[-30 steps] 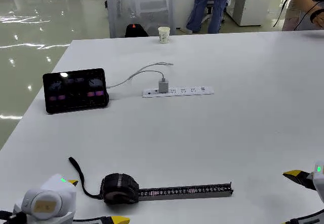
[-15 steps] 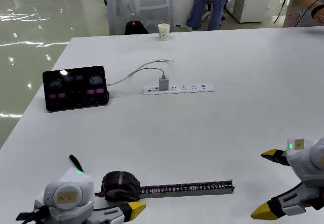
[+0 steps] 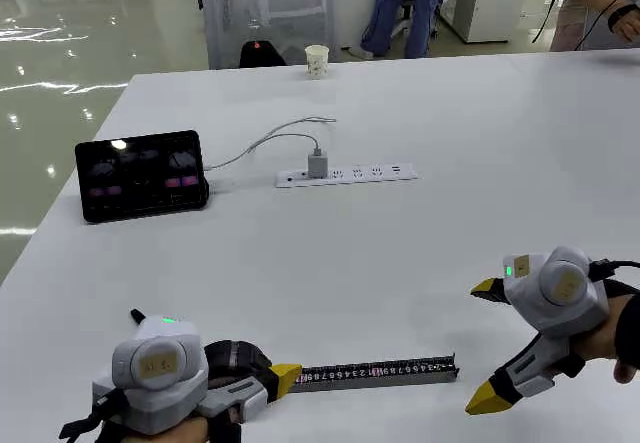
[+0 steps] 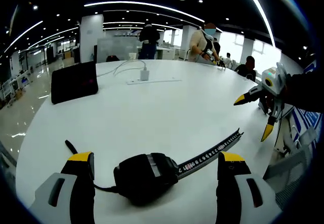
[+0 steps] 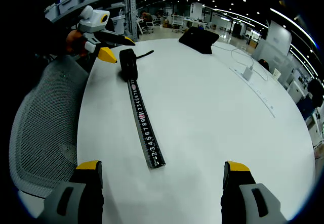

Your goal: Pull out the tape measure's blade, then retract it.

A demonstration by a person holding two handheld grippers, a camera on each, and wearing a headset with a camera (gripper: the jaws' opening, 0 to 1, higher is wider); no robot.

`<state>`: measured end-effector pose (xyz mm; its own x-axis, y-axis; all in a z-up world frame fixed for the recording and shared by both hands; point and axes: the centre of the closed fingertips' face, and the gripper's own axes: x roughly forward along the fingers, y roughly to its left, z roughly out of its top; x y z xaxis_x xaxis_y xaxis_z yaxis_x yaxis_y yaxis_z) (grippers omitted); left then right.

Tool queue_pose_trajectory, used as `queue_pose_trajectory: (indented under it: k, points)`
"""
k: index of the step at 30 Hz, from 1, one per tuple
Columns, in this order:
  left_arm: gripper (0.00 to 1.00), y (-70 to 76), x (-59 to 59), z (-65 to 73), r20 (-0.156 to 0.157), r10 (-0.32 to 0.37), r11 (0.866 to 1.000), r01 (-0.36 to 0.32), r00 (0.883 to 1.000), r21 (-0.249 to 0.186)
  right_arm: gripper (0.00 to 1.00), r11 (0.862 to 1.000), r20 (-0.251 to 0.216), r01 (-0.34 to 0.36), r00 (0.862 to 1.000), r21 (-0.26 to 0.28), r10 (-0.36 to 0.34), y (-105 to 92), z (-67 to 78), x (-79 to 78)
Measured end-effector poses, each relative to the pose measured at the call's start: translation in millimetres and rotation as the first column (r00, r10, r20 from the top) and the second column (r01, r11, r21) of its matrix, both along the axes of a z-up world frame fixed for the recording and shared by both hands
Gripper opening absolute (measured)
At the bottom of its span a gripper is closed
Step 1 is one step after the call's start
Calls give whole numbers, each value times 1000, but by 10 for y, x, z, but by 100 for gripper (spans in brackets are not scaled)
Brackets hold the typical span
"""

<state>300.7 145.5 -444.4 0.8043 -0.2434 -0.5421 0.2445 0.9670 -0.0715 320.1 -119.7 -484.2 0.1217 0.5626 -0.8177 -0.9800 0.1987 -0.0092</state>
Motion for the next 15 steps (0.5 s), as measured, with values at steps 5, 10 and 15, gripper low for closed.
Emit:
queue_pose_trajectory:
  k: [5, 10, 15]
  points:
    - [99, 64, 27, -54, 3, 67, 997, -67, 998, 44, 99, 999, -13, -28, 1000, -31, 28, 6, -133, 14]
    - [99, 24, 37, -73, 46, 63, 996, -65, 997, 54, 99, 994, -11, -88, 996, -70, 87, 2, -256, -17]
    - [99, 12, 41, -133, 100, 87, 994, -93, 991, 60, 99, 989, -20, -121, 993, -81, 120, 20, -311, -44]
